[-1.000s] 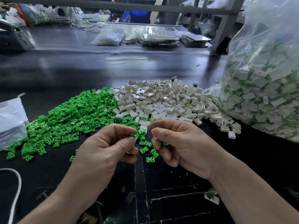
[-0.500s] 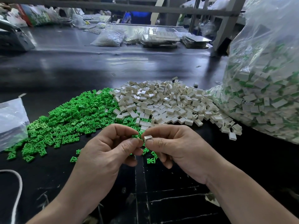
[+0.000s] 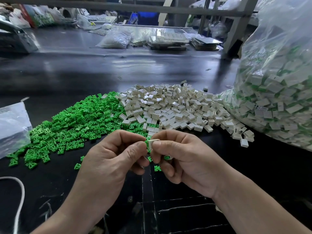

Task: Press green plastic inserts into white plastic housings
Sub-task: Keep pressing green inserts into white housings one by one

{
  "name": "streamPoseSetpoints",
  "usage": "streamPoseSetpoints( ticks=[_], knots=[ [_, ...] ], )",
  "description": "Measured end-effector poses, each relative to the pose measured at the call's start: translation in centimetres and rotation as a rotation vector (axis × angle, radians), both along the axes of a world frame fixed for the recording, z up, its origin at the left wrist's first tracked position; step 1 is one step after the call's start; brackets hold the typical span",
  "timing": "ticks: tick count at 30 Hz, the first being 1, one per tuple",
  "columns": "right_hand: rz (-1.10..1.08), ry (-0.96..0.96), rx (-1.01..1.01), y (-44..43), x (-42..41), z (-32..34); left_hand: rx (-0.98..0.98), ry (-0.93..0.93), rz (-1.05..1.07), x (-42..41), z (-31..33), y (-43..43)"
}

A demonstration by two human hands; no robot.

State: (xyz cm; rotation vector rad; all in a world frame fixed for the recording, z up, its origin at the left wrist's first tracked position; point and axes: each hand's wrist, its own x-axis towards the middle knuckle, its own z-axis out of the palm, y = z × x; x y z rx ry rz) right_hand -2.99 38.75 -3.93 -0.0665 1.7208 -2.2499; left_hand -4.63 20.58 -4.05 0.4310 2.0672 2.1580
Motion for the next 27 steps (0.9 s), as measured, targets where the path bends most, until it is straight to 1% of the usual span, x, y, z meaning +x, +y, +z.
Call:
streamPoseSetpoints(
  ticks=[5, 10, 12, 13, 15, 17, 20, 23, 27],
  knots=[
    [-0.042, 0.105, 0.283, 0.1, 0.17, -0.02, -0.066, 0.038, 0.018, -0.1, -0.06, -0.34],
    [-0.052, 0.154, 0.326, 0.03, 0.36, 0.1, -0.134, 0.083, 0.014, -0.05, 0.04, -0.55],
    [-0.05, 0.164, 0.335, -0.05, 0.4, 0.14, -0.092, 0.06, -0.002, -0.06, 0.11, -0.54],
    [-0.045, 0.164, 0.328, -0.11, 0.42, 0.2, -0.042, 0.024, -0.018, -0.1, 0.17, -0.51],
    [-0.031, 0.146, 0.273, -0.21, 0.42, 0.36, 0.107, -0.107, -0.08, -0.15, 0.28, -0.38],
    [-0.009, 0.117, 0.189, -0.29, 0.45, 0.47, 0.261, -0.247, -0.197, -0.08, 0.24, -0.12],
    [0.032, 0.04, 0.057, -0.47, 0.59, 0.37, 0.408, -0.383, -0.344, 0.12, 0.17, 0.11],
    [0.076, -0.033, -0.038, -0.67, 0.69, 0.4, 0.467, -0.468, -0.358, 0.13, 0.27, 0.17],
    [0.092, -0.049, -0.039, -0.67, 0.69, 0.66, 0.483, -0.513, -0.332, 0.07, 0.38, 0.2]
  ],
)
